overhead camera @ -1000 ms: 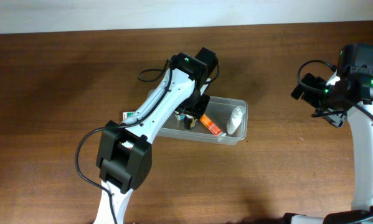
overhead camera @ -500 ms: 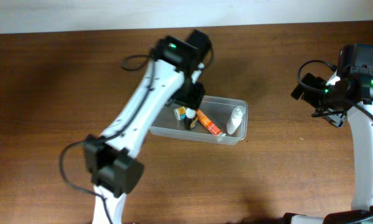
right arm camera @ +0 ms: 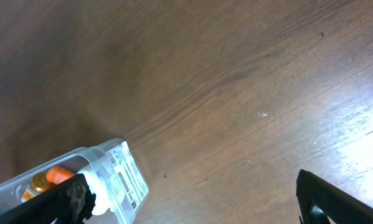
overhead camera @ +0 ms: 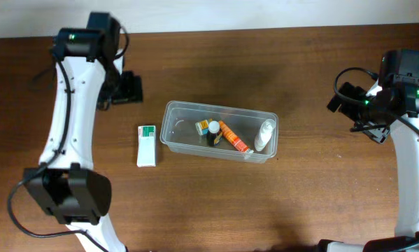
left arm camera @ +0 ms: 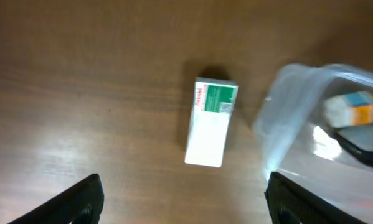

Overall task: Pack container
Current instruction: 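Lower the dark bottle into the container and release it, then grasp the white Panadol box with the left gripper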

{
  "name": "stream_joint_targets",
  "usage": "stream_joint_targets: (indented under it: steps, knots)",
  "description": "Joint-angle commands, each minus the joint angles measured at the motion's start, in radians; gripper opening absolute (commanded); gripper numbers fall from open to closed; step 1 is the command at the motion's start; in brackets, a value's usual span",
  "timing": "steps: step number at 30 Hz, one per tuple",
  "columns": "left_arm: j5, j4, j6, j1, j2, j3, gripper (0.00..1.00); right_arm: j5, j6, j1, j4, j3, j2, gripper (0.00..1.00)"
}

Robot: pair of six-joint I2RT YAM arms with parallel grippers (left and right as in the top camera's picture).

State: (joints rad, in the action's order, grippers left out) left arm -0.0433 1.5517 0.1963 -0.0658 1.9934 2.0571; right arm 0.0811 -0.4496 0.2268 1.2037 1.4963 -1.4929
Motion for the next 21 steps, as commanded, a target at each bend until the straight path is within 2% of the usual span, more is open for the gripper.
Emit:
stream_joint_targets:
  steps: [1, 5, 9, 21]
  knots:
    - [0.060, -0.072, -0.062, 0.003, 0.011, -0.170, 0.84, 0.005, -0.008, 0.004, 0.001, 0.014, 0.021, 0.99]
    - [0.086, -0.196, -0.130, 0.003, 0.011, -0.346, 0.84, 0.005, -0.008, 0.004, 0.001, 0.014, 0.021, 0.98]
    - [0.085, -0.308, -0.131, 0.005, 0.011, -0.483, 0.84, 0.005, -0.008, 0.004, 0.001, 0.014, 0.021, 0.98]
    - [0.082, -0.531, -0.134, 0.003, 0.013, -0.684, 0.83, 0.005, -0.008, 0.004, 0.001, 0.014, 0.021, 0.99]
